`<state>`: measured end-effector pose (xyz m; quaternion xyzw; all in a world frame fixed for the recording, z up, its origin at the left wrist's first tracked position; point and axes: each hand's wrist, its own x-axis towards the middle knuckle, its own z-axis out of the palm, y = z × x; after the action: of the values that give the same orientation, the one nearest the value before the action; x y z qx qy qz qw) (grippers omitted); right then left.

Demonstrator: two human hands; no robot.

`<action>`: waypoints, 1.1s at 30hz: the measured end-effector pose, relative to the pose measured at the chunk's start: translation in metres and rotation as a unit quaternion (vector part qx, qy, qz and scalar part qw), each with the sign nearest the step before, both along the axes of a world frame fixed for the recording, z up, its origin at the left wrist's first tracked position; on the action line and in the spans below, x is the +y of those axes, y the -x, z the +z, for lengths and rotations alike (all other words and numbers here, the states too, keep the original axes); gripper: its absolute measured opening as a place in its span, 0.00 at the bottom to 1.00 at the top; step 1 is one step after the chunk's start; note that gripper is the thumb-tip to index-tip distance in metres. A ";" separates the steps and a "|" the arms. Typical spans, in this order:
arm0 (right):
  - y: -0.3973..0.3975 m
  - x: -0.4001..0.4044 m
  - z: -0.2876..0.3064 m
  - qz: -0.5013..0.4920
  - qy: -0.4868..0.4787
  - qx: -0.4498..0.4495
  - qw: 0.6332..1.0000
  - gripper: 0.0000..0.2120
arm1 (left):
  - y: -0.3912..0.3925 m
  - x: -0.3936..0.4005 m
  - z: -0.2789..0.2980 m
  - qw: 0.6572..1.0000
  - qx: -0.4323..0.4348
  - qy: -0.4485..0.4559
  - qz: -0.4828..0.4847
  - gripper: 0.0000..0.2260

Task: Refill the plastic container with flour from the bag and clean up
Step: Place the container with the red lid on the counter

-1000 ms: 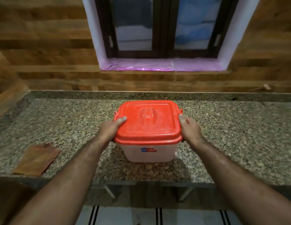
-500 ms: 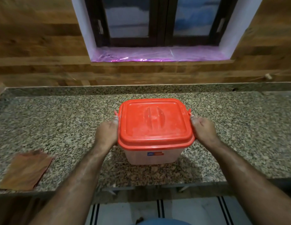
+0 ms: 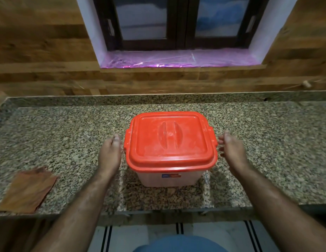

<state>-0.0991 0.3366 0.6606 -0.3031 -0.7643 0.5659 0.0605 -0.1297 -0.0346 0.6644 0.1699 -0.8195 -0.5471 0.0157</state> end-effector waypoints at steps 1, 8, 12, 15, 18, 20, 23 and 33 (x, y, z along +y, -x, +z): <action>0.001 -0.004 0.013 0.001 -0.026 0.019 0.999 0.25 | -0.004 0.006 0.010 0.999 0.042 0.020 0.004 0.19; 0.006 -0.029 0.060 0.130 -0.001 -0.071 0.989 0.33 | -0.019 0.040 0.030 0.981 0.051 0.134 -0.127 0.40; 0.009 -0.032 0.067 0.111 0.017 -0.092 0.989 0.36 | -0.022 0.051 0.029 0.982 0.044 0.153 -0.101 0.45; 0.010 -0.032 0.067 0.092 0.044 -0.085 0.991 0.39 | -0.023 0.050 0.029 0.985 0.040 0.136 -0.095 0.47; 0.009 -0.032 0.067 0.079 0.056 -0.050 0.994 0.37 | -0.025 0.049 0.030 0.987 0.039 0.125 -0.090 0.47; 0.005 -0.033 0.070 0.071 0.084 -0.003 0.994 0.38 | -0.026 0.045 0.035 0.993 0.020 0.076 -0.085 0.50; 0.000 -0.033 0.078 0.068 0.135 0.079 0.985 0.38 | -0.026 0.045 0.045 0.996 0.005 0.010 -0.087 0.51; 0.021 0.018 0.144 0.065 0.302 0.337 0.889 0.34 | -0.071 0.108 0.080 0.897 0.347 0.254 -0.105 0.30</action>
<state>-0.1204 0.3544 0.8048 -0.0473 -0.5083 0.8402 0.1831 -0.0587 0.0735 0.7448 -0.1269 -0.8863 -0.3431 0.2841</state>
